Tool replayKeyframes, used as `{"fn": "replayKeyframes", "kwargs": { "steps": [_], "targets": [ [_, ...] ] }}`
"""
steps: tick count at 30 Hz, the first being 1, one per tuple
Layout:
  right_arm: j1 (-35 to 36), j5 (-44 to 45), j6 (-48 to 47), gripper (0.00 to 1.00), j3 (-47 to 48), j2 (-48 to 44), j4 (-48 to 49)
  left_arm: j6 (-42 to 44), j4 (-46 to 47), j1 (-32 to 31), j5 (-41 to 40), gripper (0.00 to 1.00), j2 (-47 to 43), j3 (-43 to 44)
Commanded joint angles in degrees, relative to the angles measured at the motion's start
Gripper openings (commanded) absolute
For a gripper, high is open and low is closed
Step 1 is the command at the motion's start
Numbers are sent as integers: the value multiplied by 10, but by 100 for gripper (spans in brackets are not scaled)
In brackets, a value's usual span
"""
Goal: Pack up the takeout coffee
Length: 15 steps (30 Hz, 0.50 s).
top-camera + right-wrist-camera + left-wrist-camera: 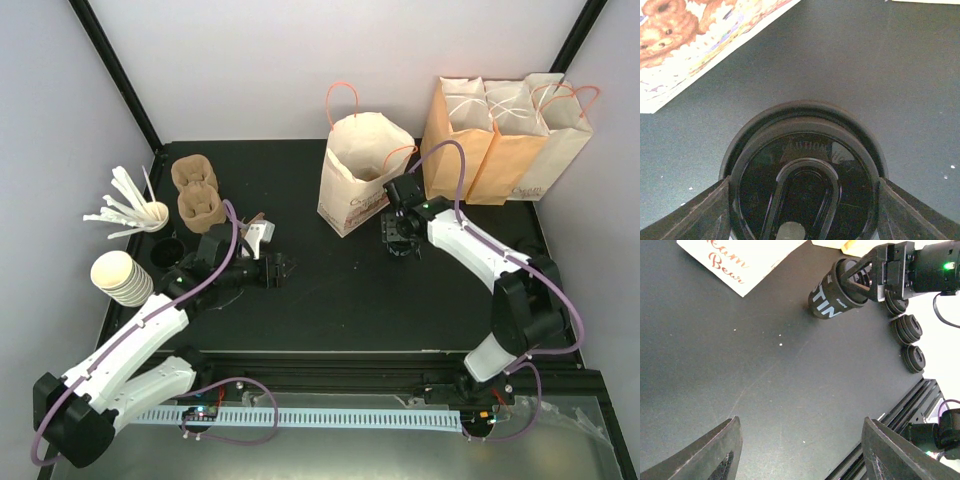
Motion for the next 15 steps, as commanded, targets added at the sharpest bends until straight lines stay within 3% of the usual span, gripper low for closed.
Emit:
{"fn": "replayKeyframes", "kwargs": {
  "steps": [1, 5, 9, 15],
  "targets": [
    [-7, -41, -22, 58, -9, 14, 34, 18, -27, 5, -21, 68, -6, 30],
    [-14, -52, -23, 62, -8, 19, 33, 20, -35, 4, -26, 68, -7, 31],
    [-14, -61, -31, 86, -5, 12, 28, 18, -43, 5, -32, 68, -7, 33],
    [-14, -55, -45, 94, 11, -2, 10, 17, -37, 5, -26, 68, 1, 34]
  ]
}}
